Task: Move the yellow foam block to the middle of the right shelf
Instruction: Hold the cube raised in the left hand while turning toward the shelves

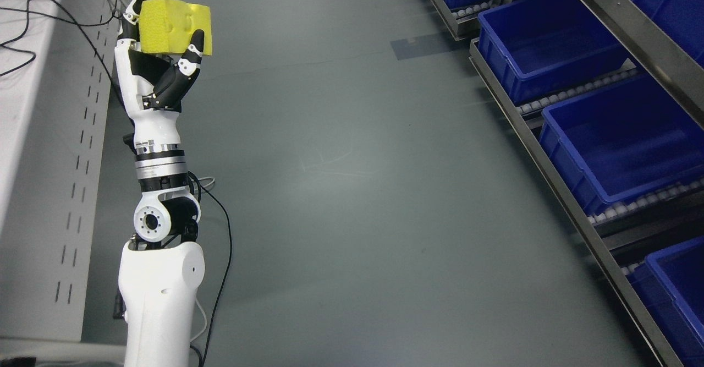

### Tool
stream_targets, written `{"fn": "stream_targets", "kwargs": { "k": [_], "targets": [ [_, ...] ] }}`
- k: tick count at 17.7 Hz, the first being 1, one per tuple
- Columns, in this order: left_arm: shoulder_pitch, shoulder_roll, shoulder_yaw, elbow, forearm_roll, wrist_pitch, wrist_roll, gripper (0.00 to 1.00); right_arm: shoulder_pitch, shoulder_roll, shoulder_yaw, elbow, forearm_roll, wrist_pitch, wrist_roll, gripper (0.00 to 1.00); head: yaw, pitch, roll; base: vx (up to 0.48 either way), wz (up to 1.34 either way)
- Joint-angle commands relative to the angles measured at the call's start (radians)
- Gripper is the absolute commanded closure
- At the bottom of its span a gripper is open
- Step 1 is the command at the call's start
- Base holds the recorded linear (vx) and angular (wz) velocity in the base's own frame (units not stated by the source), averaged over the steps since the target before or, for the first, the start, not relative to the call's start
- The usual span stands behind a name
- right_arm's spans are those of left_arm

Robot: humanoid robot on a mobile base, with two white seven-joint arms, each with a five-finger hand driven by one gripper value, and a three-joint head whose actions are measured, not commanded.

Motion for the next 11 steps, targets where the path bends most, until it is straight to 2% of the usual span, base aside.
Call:
{"fn": "stream_targets", "kwargs": {
  "k": [1, 11],
  "targets": [
    [-0.005, 0.017, -0.001, -0.002, 0.000, 0.000, -0.001, 0.67, -0.002, -0.017, 0.000, -0.017, 0.000, 0.001, 0.000, 0.00, 0.0000, 0.000, 0.000, 0.306, -0.19],
    [-0.010, 0.017, -0.001, -0.008, 0.000, 0.003, -0.008, 0.67, -0.002, -0.017, 0.000, -0.017, 0.000, 0.001, 0.000, 0.00, 0.0000, 0.000, 0.000, 0.302, -0.27]
  ]
}}
